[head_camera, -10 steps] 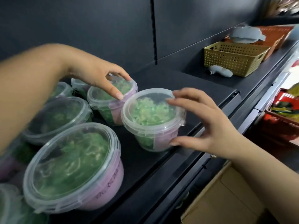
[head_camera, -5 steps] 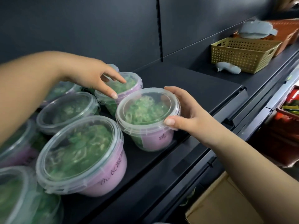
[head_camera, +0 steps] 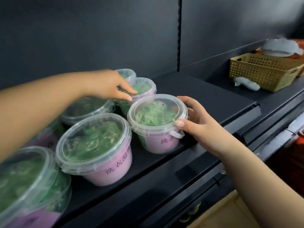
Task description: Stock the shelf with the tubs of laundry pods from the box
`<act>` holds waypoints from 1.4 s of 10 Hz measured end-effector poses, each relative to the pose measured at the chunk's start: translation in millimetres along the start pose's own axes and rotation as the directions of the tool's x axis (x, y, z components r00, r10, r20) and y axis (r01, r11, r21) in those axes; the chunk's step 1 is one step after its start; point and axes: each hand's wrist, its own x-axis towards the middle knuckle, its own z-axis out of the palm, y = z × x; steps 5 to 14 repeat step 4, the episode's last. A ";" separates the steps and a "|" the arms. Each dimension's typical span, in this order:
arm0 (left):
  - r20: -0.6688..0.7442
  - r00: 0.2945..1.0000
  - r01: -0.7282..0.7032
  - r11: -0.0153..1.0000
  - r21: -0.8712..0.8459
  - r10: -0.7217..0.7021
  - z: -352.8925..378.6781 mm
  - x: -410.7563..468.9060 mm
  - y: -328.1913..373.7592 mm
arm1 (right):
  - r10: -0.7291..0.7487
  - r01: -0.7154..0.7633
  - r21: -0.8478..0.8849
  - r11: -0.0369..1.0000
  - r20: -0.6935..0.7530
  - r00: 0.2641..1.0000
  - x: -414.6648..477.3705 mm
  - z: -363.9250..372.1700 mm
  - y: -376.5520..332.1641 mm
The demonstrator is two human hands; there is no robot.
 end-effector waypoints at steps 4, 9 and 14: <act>-0.163 0.982 0.093 0.995 -0.019 -0.095 -2.0 -46.8 21.7 | -0.037 0.022 -0.122 0.992 -0.125 0.992 -7.2 1.8 -14.9; -0.163 0.982 0.093 0.995 -0.019 -0.095 -2.0 -46.8 21.7 | -0.037 0.022 -0.122 0.992 -0.125 0.992 -7.2 1.8 -14.9; -0.163 0.982 0.093 0.995 -0.019 -0.095 -2.0 -46.8 21.7 | -0.037 0.022 -0.122 0.992 -0.125 0.992 -7.2 1.8 -14.9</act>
